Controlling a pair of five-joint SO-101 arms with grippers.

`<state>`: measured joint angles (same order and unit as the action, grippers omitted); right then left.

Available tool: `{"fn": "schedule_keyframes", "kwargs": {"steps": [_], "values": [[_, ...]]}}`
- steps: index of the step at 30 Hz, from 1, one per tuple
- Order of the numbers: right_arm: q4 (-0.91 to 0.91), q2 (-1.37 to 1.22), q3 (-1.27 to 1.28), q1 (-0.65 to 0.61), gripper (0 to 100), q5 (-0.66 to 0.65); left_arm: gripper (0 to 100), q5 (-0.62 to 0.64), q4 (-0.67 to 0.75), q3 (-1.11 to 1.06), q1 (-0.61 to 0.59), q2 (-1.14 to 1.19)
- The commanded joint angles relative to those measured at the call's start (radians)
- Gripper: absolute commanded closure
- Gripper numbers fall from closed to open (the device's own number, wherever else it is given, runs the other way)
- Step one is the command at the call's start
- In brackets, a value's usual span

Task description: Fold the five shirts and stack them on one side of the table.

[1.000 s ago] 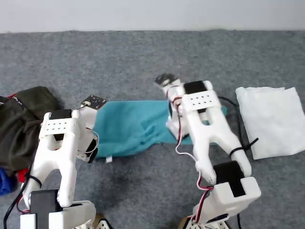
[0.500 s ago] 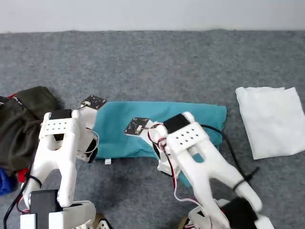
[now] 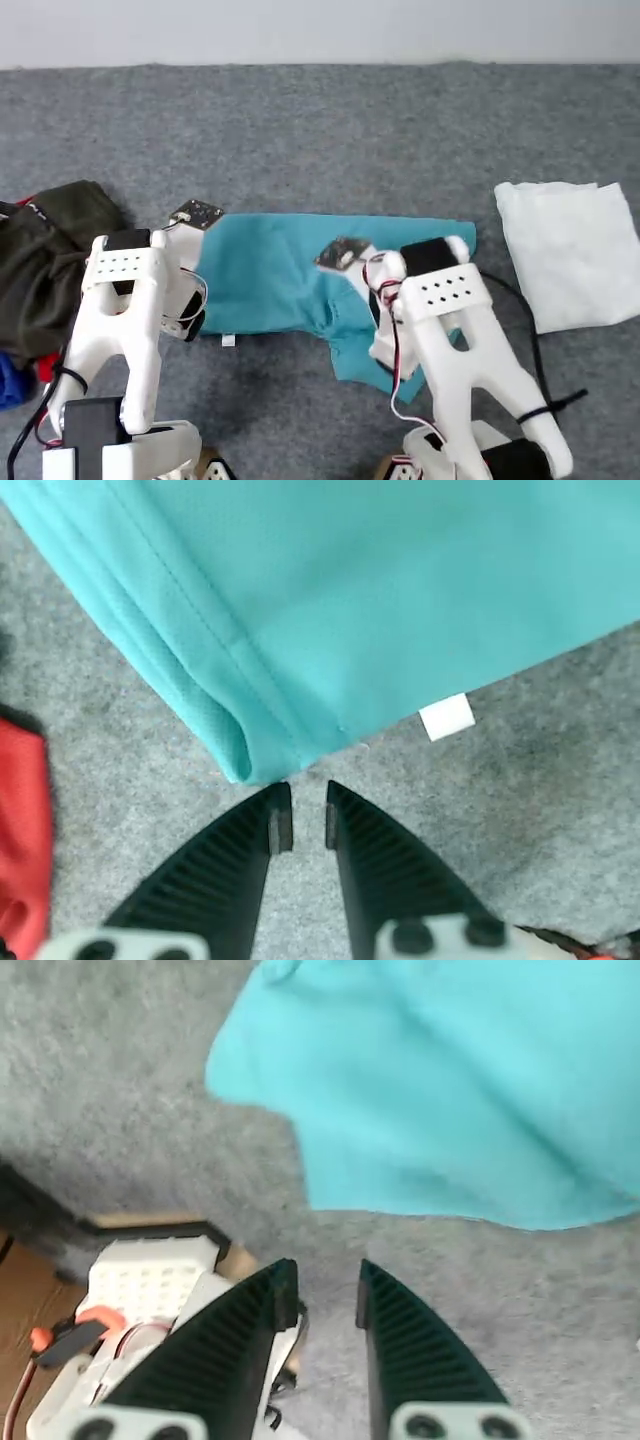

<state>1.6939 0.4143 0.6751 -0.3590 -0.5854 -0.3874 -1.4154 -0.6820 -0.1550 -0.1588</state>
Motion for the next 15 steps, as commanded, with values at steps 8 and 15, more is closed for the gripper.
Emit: {"fn": "schedule_keyframes", "kwargs": {"steps": [8,15], "values": [[-0.128,0.033,0.023,0.151,87.6,0.061,94,-0.014,0.014,-0.018,0.009,-0.034],[-0.285,0.030,0.023,0.443,87.6,0.249,94,-0.014,0.064,-0.065,0.011,-0.034]]}}
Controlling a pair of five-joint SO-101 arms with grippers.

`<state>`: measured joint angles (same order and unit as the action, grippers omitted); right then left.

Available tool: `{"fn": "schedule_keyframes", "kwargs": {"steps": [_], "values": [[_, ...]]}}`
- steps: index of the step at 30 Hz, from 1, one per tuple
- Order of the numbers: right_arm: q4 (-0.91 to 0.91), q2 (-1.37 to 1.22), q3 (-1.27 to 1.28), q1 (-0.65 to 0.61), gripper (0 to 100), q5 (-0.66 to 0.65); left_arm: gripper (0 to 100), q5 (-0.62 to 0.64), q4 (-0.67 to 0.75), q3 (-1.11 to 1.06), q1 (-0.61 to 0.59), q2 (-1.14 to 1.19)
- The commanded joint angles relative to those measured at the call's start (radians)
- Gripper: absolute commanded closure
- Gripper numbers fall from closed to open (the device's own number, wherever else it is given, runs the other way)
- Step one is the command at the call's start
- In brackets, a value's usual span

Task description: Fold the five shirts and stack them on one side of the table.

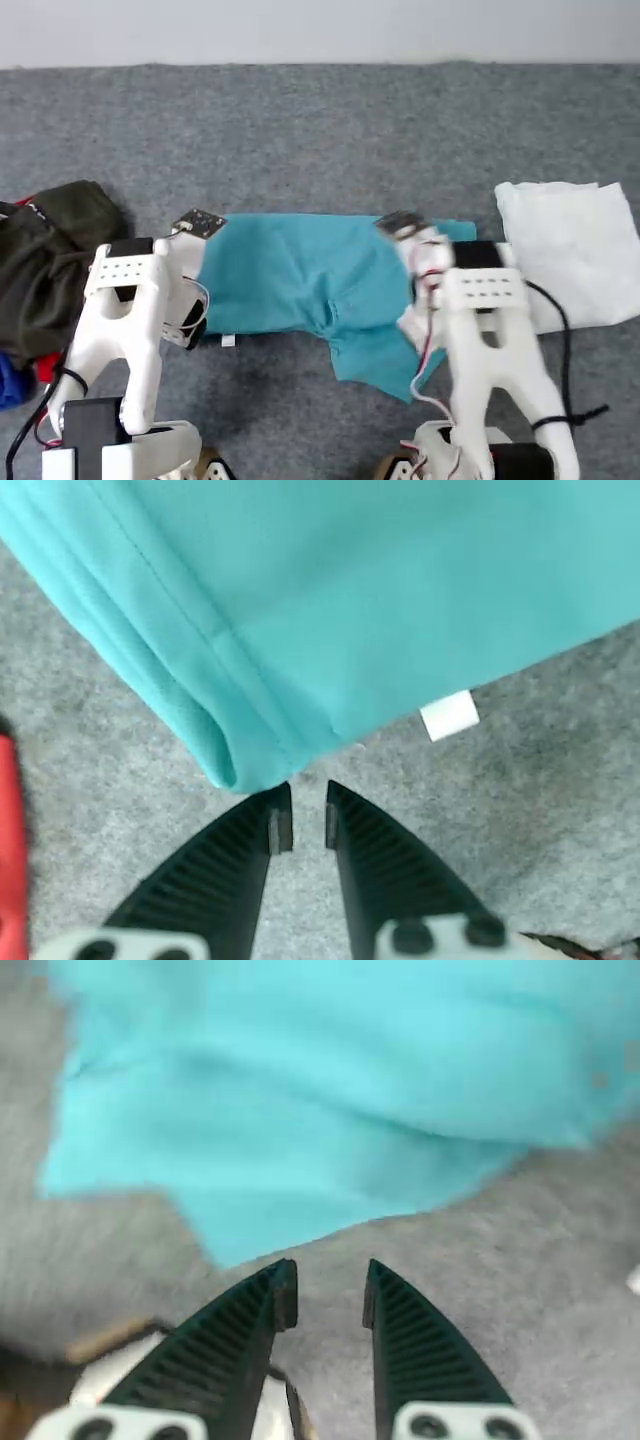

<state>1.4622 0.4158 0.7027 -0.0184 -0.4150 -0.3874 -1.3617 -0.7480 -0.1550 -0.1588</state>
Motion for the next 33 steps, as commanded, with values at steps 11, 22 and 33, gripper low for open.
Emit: {"fn": "schedule_keyframes", "kwargs": {"steps": [11,22,33], "values": [[-0.137,0.027,0.152,0.107,87.7,0.069,94,-0.014,0.015,-0.002,0.011,-0.034],[-0.182,0.027,0.164,-0.099,87.7,0.071,94,-0.014,0.015,-0.002,0.011,-0.034],[-0.225,0.038,0.259,-0.143,87.7,0.084,94,-0.014,0.015,-0.004,0.011,-0.034]]}}
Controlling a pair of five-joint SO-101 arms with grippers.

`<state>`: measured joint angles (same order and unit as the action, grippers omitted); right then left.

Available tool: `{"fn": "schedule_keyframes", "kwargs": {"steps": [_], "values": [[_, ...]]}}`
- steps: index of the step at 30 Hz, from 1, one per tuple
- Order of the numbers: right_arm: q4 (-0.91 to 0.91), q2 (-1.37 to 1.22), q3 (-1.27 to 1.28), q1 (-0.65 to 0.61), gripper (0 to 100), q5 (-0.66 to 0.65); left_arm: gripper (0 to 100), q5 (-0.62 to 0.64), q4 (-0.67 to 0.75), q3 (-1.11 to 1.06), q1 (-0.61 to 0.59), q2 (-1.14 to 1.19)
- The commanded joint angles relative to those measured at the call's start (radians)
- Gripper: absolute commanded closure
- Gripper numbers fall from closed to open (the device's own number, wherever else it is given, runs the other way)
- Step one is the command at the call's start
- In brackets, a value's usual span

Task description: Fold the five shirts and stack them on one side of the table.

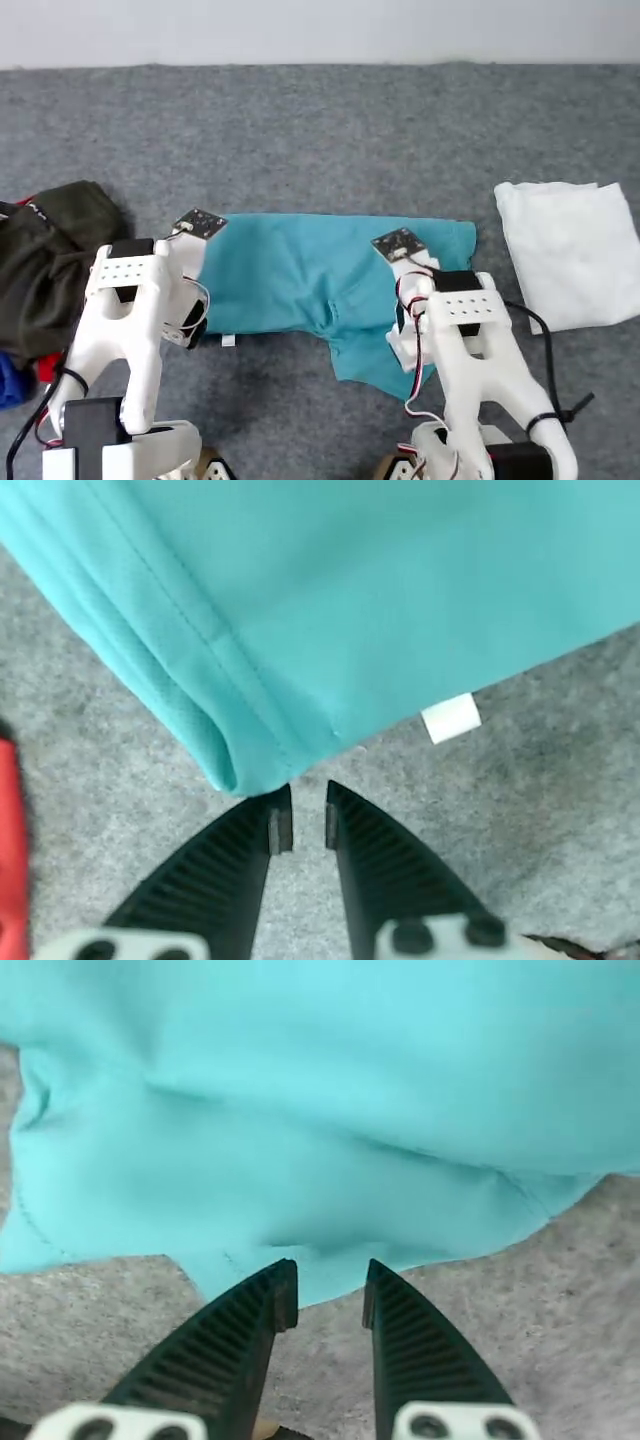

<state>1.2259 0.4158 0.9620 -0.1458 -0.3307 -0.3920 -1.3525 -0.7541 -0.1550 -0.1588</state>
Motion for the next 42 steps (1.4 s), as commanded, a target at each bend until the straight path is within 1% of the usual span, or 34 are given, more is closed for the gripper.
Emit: {"fn": "schedule_keyframes", "kwargs": {"steps": [1,5,18,25,29,34,38,42], "values": [[0.030,0.038,0.000,-0.018,87.7,-0.021,94,-0.009,0.006,0.002,0.011,-0.034],[0.108,0.038,0.002,-0.015,87.8,-0.133,94,-0.009,0.006,0.002,0.011,-0.034],[0.223,0.038,0.008,-0.018,87.8,-0.336,94,-0.009,0.005,0.002,0.011,-0.034],[0.271,0.038,0.008,-0.018,87.8,-0.497,94,-0.009,0.002,0.002,0.011,-0.034],[0.271,0.036,0.009,-0.031,87.8,-0.528,94,-0.009,0.002,0.002,0.011,-0.034],[0.268,0.036,0.048,-0.171,87.8,-0.539,94,-0.009,0.000,0.002,0.011,-0.034],[0.260,0.028,0.051,-0.255,87.8,-0.534,94,-0.009,-0.002,0.002,0.011,-0.034],[0.242,0.027,0.052,-0.248,87.8,-0.537,94,-0.009,-0.002,0.002,0.011,-0.034]]}}
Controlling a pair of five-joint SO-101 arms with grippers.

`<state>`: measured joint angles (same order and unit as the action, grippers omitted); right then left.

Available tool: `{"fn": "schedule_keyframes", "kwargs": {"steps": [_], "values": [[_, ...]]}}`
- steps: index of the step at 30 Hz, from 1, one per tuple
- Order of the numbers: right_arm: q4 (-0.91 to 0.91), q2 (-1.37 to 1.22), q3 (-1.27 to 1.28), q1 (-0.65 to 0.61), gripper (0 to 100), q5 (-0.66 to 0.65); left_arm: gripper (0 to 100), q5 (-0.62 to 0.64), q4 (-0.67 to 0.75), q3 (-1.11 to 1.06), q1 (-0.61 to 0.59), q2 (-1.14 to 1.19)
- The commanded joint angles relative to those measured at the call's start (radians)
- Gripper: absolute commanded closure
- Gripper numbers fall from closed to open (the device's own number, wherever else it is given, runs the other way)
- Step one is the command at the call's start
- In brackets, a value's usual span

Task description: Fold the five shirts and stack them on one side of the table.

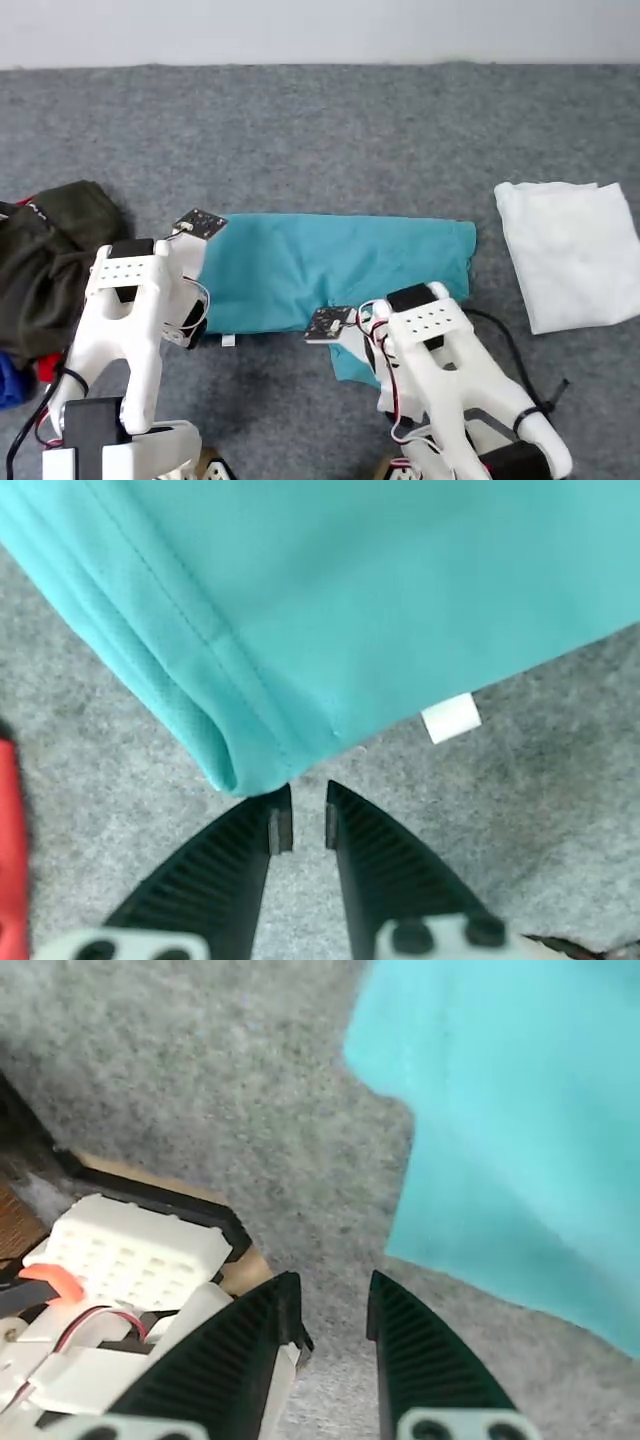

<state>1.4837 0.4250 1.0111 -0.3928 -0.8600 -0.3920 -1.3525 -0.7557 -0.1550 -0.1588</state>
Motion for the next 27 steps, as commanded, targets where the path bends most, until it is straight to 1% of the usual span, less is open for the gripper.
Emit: {"fn": "schedule_keyframes", "kwargs": {"steps": [1,5,10,13,14,17,19,21,27], "values": [[-0.031,0.018,0.009,0.015,87.8,-0.009,94,-0.009,-0.002,0.004,0.011,-0.034],[-0.137,0.018,0.068,0.067,87.8,-0.012,94,-0.009,-0.002,0.004,0.011,-0.034],[-0.228,0.018,0.127,0.074,87.8,-0.011,94,-0.009,-0.002,0.004,0.011,-0.034],[-0.245,0.018,0.132,0.074,88.1,-0.011,94,-0.009,-0.002,0.004,0.011,-0.034],[-0.249,0.018,0.132,0.074,89.6,-0.011,94,-0.009,-0.002,0.004,0.011,-0.034],[-0.286,0.018,0.133,0.074,99.6,-0.012,94,-0.009,-0.002,0.004,0.011,-0.034],[-0.297,0.018,0.133,0.074,97.3,-0.012,94,-0.009,-0.002,0.004,0.011,-0.034],[-0.298,0.018,0.133,0.074,99.1,-0.012,94,-0.009,-0.002,0.004,0.011,-0.034],[-0.262,0.028,0.106,0.074,98.9,-0.006,94,-0.009,-0.002,0.004,0.011,-0.034]]}}
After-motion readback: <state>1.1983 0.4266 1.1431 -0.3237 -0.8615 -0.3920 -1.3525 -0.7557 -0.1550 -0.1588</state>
